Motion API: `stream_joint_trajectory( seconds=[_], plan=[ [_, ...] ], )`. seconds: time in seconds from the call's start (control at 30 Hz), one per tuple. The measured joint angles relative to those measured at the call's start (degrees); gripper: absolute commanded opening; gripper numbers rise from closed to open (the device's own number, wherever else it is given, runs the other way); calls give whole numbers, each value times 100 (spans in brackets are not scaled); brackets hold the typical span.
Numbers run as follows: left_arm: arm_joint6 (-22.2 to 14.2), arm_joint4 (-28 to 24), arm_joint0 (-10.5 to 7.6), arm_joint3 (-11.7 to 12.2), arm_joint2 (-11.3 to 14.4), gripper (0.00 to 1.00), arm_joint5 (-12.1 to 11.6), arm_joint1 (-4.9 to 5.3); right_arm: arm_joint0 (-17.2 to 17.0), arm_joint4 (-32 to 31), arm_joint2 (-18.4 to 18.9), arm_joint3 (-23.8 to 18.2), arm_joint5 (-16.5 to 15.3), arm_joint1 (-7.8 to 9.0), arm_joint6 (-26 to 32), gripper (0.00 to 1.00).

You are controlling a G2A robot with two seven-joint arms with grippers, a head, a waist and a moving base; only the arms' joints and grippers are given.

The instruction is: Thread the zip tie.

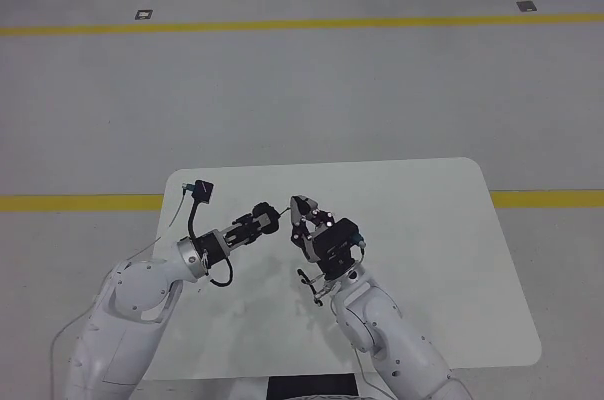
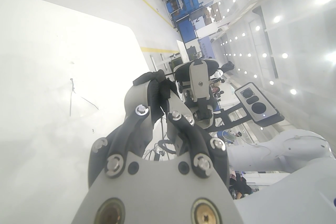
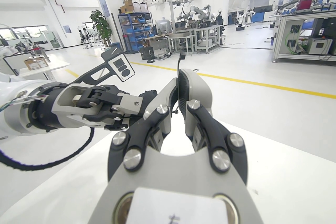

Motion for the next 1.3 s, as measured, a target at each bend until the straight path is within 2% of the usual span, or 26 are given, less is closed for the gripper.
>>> stream_joint_trajectory(
  seconds=[0.47,1.3],
  plan=[
    [0,0,0,0,0,0,0,0,82,4,-24,7,84,-16,0,0],
    [0,0,0,0,0,0,0,0,-18,28,40,-43,110,1,-6,0]
  ],
)
